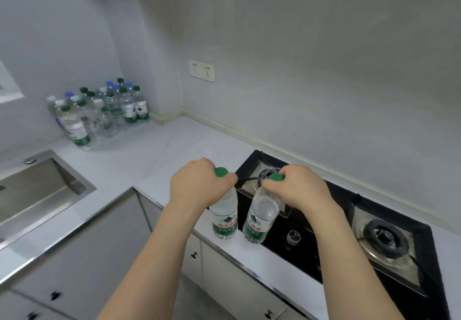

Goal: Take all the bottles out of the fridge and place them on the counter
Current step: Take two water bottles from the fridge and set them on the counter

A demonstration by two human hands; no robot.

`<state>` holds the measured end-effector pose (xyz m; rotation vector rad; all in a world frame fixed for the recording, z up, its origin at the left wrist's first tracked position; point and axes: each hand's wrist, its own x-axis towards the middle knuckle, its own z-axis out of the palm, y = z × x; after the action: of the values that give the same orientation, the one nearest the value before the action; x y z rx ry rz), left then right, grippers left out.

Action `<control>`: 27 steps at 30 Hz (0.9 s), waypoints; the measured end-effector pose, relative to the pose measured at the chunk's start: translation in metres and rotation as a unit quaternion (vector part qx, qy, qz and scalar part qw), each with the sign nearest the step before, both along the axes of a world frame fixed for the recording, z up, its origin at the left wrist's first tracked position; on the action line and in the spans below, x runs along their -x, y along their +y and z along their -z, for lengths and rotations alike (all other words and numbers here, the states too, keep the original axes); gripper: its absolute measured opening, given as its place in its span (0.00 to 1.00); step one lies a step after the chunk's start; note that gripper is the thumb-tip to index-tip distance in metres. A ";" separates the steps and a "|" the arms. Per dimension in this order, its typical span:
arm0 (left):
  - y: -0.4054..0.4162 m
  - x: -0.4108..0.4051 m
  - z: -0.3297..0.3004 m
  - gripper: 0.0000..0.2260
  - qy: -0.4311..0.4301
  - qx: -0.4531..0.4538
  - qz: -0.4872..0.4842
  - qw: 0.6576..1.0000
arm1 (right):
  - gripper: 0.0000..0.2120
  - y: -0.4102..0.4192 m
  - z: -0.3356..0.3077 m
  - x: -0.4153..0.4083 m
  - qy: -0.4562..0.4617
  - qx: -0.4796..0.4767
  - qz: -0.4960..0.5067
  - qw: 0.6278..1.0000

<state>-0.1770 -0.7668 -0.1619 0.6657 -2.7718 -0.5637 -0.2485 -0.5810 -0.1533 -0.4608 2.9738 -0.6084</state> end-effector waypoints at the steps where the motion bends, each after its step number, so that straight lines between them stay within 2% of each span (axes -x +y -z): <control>1: -0.005 0.000 -0.002 0.20 0.001 0.000 -0.010 1.000 | 0.18 -0.007 -0.002 0.002 0.001 0.003 -0.003 1.000; 13: -0.108 0.030 0.018 0.20 -0.027 -0.007 -0.090 0.996 | 0.17 -0.127 0.024 0.064 -0.002 -0.011 -0.087 0.996; 22: -0.179 0.130 0.018 0.20 -0.041 0.016 -0.102 0.994 | 0.18 -0.196 0.031 0.167 -0.031 0.039 -0.128 0.991; 27: -0.203 0.170 0.024 0.19 -0.013 0.007 -0.112 0.994 | 0.19 -0.218 0.038 0.211 -0.008 0.041 -0.122 0.992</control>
<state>-0.3475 -0.9696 -0.1861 0.9723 -2.6730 -0.4904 -0.4590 -0.7993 -0.1915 -0.8075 2.8226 -0.7056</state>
